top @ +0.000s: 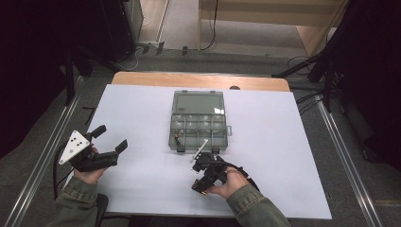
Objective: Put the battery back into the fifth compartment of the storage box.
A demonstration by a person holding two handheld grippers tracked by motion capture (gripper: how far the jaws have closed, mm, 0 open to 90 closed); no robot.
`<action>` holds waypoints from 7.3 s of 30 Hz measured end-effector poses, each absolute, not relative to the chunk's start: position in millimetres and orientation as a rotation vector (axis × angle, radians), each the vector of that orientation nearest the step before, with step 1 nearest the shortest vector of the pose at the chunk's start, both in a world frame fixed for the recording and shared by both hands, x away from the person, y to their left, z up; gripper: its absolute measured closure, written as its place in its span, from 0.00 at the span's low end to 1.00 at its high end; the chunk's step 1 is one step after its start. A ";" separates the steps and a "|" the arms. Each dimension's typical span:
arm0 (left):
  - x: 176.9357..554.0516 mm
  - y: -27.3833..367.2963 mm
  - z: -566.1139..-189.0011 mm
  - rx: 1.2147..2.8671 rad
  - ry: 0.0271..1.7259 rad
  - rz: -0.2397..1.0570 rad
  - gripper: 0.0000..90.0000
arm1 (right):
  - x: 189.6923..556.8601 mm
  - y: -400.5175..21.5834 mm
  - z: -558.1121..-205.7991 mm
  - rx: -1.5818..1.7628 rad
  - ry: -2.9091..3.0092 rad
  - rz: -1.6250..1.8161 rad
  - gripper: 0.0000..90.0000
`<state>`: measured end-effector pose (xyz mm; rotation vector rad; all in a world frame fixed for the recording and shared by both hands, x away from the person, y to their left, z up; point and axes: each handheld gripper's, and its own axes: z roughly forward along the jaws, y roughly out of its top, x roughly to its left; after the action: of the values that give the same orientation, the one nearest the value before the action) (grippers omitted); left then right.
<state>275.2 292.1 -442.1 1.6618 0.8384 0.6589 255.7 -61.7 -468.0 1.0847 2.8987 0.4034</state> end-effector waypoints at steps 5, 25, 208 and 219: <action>275.0 292.1 -441.9 1.658 0.841 0.658 0.08 | 254.7 -60.3 -469.4 1.053 2.918 0.390 0.49; 275.2 292.6 -442.0 1.658 0.843 0.664 0.08 | 255.6 -58.4 -475.2 1.065 2.946 0.315 0.86; 276.5 292.2 -442.3 1.658 0.845 0.660 0.08 | 245.3 -44.3 -462.8 1.114 2.934 0.379 0.19; 276.4 291.6 -442.8 1.661 0.844 0.658 0.08 | 239.7 -40.7 -471.3 1.075 2.964 0.315 0.31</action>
<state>276.4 291.6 -442.8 1.6612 0.8441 0.6581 239.7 -40.7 -471.3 1.0754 2.9644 0.3147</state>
